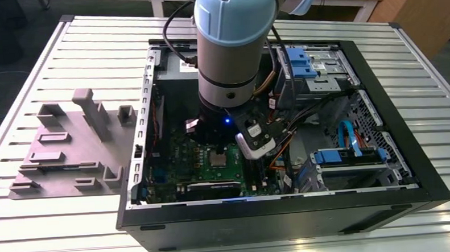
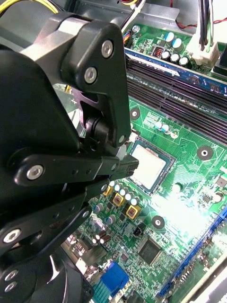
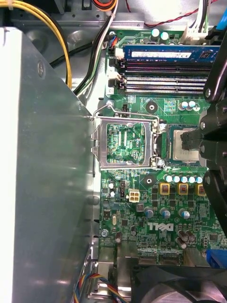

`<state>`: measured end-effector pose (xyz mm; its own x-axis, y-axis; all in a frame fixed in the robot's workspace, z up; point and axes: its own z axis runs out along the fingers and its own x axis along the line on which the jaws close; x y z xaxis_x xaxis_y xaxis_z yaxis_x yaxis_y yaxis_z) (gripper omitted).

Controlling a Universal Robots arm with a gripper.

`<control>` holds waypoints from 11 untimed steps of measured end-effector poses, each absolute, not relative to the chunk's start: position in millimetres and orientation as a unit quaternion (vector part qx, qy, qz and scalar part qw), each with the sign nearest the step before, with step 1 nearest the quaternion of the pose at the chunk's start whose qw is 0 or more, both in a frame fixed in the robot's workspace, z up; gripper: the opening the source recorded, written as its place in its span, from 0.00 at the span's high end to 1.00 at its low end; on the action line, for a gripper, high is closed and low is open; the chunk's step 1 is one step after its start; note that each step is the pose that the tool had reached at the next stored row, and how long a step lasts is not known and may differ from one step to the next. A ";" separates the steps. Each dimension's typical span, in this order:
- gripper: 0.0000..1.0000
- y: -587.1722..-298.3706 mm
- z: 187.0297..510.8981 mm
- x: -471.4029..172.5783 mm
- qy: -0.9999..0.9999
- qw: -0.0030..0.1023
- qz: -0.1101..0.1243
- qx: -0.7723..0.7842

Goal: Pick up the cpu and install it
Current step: 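Close the cpu cover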

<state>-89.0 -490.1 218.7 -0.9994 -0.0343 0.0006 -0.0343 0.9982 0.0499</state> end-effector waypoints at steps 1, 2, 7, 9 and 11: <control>0.90 -490.1 218.7 -89.0 -1.000 0.001 -0.025 0.017; 0.90 -490.1 218.7 -89.0 -1.000 0.001 -0.025 0.017; 0.90 -490.2 218.7 -89.0 -1.000 0.001 -0.025 0.017; 0.90 -490.2 218.7 -88.7 -1.000 0.001 -0.025 0.017; 0.90 -490.2 218.6 -87.6 -1.000 0.001 -0.025 0.017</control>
